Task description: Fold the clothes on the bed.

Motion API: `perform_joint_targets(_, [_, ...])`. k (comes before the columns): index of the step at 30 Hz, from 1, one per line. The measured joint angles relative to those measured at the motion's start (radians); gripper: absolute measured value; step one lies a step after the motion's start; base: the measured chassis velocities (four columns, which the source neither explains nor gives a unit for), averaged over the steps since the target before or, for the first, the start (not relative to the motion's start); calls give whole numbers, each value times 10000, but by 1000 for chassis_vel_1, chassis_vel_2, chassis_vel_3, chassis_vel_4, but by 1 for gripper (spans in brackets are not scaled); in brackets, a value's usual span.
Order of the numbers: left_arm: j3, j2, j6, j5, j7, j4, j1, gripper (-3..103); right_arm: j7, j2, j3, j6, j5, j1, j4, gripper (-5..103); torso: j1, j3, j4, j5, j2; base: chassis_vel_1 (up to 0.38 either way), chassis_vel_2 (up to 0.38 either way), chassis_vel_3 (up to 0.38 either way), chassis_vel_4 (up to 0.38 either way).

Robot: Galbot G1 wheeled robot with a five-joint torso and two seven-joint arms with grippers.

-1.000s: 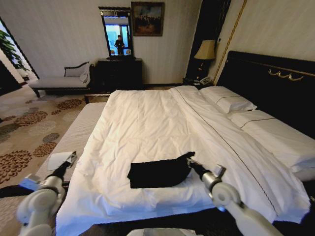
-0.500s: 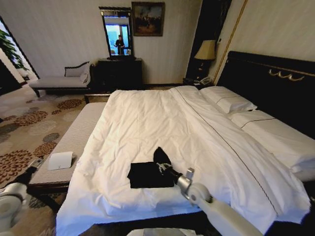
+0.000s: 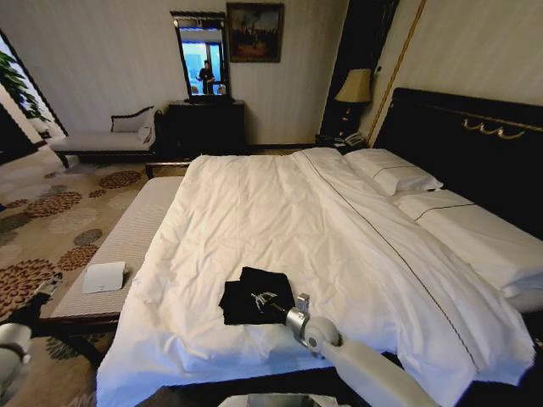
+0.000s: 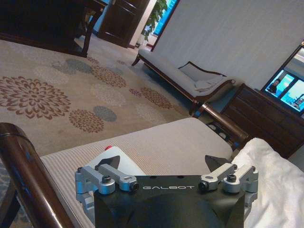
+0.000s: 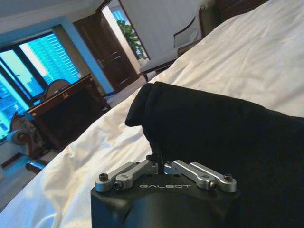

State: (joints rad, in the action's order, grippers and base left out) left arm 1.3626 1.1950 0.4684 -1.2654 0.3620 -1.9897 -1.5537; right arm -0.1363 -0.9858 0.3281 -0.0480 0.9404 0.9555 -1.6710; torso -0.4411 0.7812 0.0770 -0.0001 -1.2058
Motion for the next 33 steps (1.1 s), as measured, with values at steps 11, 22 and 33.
perform_joint_targets(11, [15,290,14,66,46,-302,-141,100,54,-290,1065,5,226,-670,307,1,0,0,0,1,0,0,0,0,0])
perform_joint_targets(22, [-53,441,48,126,115,-528,-152,100,278,-1209,1136,120,248,-742,852,1,0,0,0,1,0,0,0,0,0])
perform_joint_targets(33, [394,210,-71,-433,302,-145,-174,100,-590,-798,884,1266,71,-532,205,30,0,0,0,1,0,0,0,0,0])
